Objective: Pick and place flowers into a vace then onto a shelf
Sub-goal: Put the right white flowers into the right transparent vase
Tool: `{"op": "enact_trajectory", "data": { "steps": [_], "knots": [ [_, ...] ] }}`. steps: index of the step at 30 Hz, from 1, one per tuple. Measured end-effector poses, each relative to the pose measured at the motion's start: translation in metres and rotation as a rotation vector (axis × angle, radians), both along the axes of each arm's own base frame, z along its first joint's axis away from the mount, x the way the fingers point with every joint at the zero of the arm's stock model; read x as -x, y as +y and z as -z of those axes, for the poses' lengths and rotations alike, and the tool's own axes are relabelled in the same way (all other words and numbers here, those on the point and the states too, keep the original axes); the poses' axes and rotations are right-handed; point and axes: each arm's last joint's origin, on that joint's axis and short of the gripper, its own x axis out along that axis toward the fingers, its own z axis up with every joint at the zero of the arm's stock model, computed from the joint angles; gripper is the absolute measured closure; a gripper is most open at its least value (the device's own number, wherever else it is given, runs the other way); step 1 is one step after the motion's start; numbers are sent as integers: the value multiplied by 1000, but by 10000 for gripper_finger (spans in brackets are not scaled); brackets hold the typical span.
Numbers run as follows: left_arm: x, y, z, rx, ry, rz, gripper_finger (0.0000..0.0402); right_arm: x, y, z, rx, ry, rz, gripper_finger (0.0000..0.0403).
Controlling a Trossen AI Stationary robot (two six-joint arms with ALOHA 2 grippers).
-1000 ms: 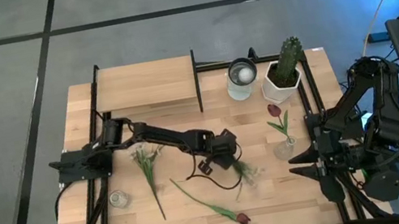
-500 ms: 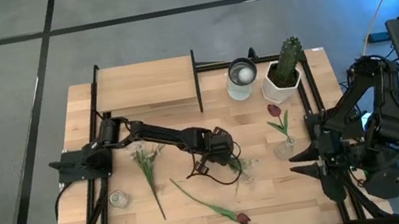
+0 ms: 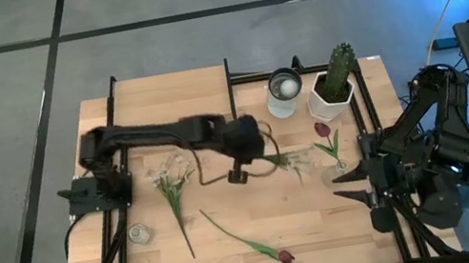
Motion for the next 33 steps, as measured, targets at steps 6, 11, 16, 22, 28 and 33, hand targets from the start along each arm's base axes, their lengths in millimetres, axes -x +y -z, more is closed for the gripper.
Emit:
{"op": "enact_trajectory", "data": {
  "steps": [6, 11, 16, 22, 28, 33],
  "knots": [
    [40, 7, -76, 168, -293, 10, 398, -15, -10, -2, 81, 2, 29, 280],
    [70, 3, -129, 211, -566, 62, 398, -34, -24, -5, 136, -12, 80, 280],
    [83, 0, -158, 235, -771, 141, 398, -53, -38, -13, 214, -56, 134, 280],
    [81, 0, -161, 226, -815, 152, 398, -69, -51, -22, 277, -88, 160, 280],
    [69, -4, -153, 231, -810, 166, 398, -82, -62, -27, 243, -106, 112, 259],
    [60, -9, -148, 246, -812, 201, 396, -90, -73, -29, 228, -109, 108, 178]
  ]
}}
